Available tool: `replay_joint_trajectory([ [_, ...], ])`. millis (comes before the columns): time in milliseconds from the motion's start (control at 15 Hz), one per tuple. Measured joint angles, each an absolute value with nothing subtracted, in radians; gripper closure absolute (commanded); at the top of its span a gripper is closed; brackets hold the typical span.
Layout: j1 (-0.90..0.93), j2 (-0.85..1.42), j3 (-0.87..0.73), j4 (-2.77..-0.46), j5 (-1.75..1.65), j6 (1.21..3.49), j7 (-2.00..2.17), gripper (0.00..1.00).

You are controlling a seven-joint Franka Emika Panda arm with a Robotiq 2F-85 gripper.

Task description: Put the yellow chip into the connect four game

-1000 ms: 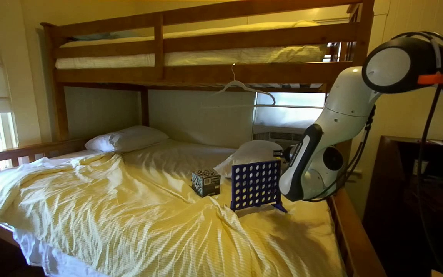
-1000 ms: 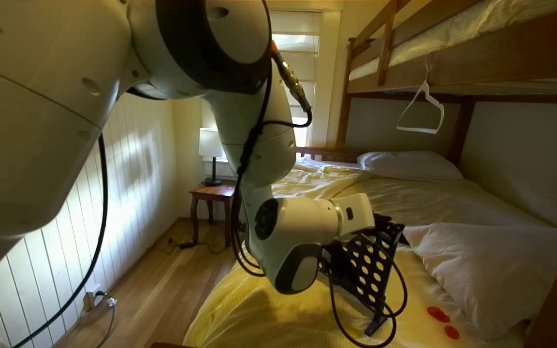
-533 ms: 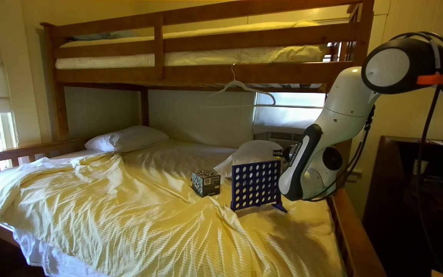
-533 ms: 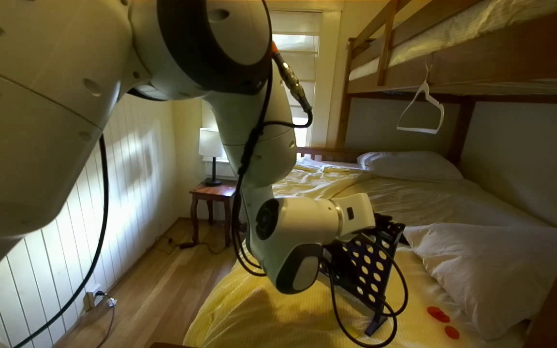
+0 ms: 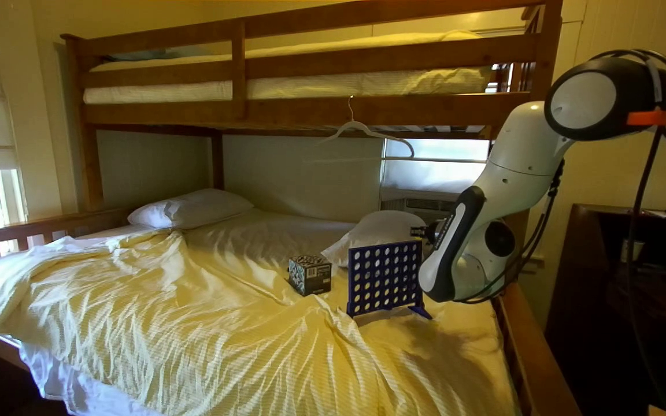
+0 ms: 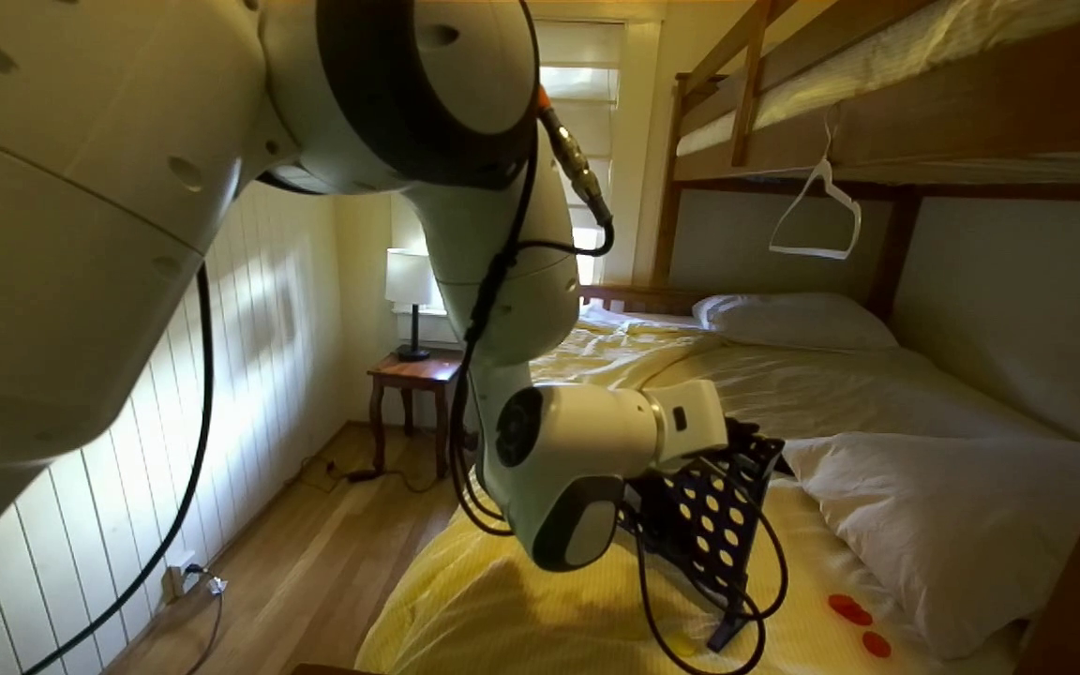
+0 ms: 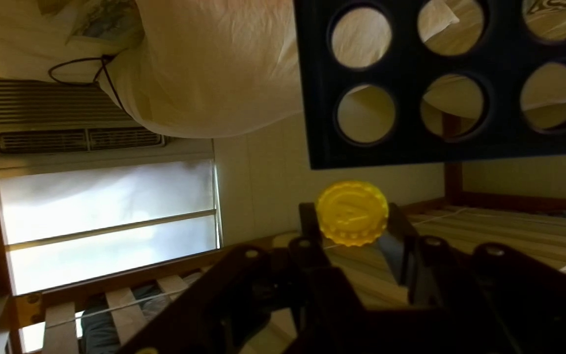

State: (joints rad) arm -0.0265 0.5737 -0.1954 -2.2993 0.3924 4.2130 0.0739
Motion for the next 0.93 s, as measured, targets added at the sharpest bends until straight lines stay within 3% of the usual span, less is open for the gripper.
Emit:
replay_joint_trajectory([
  [933,0.004,0.574,-0.221,-2.292,0.392,4.214,0.074,0.90],
])
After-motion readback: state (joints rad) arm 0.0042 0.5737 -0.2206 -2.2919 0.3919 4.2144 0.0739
